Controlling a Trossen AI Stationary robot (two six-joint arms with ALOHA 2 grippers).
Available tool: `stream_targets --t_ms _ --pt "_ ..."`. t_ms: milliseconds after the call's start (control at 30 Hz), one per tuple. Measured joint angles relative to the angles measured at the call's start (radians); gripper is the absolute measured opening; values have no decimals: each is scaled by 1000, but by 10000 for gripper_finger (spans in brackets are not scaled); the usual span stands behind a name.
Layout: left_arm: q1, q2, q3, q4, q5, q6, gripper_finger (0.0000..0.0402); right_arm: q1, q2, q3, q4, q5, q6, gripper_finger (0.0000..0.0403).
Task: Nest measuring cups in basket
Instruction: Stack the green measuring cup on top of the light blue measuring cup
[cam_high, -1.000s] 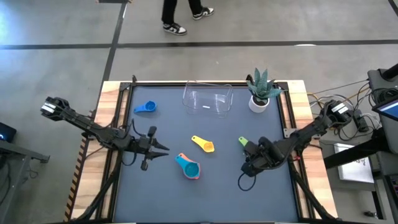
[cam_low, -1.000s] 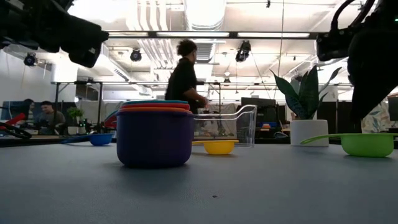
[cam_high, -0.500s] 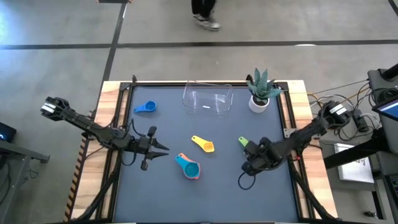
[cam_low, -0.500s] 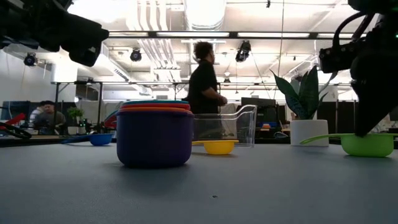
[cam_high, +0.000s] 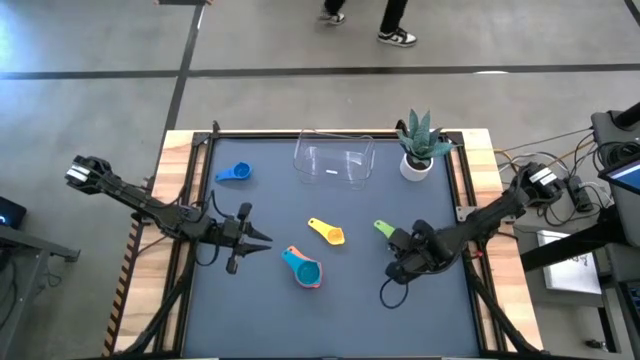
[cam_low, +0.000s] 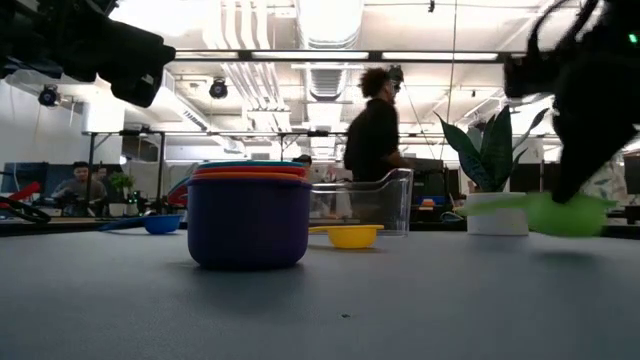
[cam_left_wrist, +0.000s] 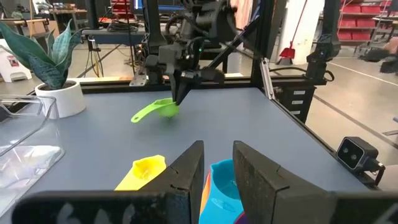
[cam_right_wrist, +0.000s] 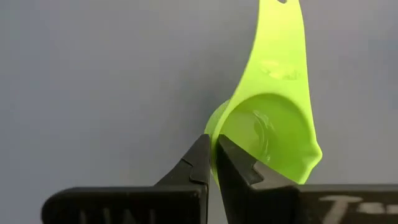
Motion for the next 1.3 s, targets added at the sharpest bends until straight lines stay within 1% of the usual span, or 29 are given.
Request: stream_targets --t_ms 100,200,300,433,567,667,733,833,900,967,1067,1200,1300 --pt "0 -1 0 0 0 3 68 0 0 69 5 47 -54 9" --pt "0 -4 0 0 0 3 68 1 1 130 63 116 -123 9" --pt "0 -19 0 -19 0 3 68 -2 1 156 241 164 -252 9" --pt "0 -86 0 -69 0 4 68 -7 14 156 505 169 -442 9" --pt "0 -166 0 -165 -3 27 68 -17 49 155 624 203 -558 9" --pt "0 -213 -2 -219 -24 9 68 -43 84 155 705 212 -616 9" --pt "0 -238 -6 -234 -25 2 68 -61 112 155 768 190 -650 9" --pt "0 -264 -11 -253 -25 3 68 -91 163 155 866 123 -696 9" --pt "0 -275 -11 -264 -25 3 68 -110 201 166 888 75 -703 9" --pt "0 -281 -11 -288 -25 -2 68 -125 241 189 888 40 -704 9" --pt "0 -300 -8 -370 -25 -15 68 -135 300 243 889 -8 -733 9" --pt "0 -325 -10 -382 -28 -26 68 -133 371 337 850 -89 -807 9" --pt "0 -339 -10 -384 -28 -27 68 -138 425 413 806 -119 -836 9"
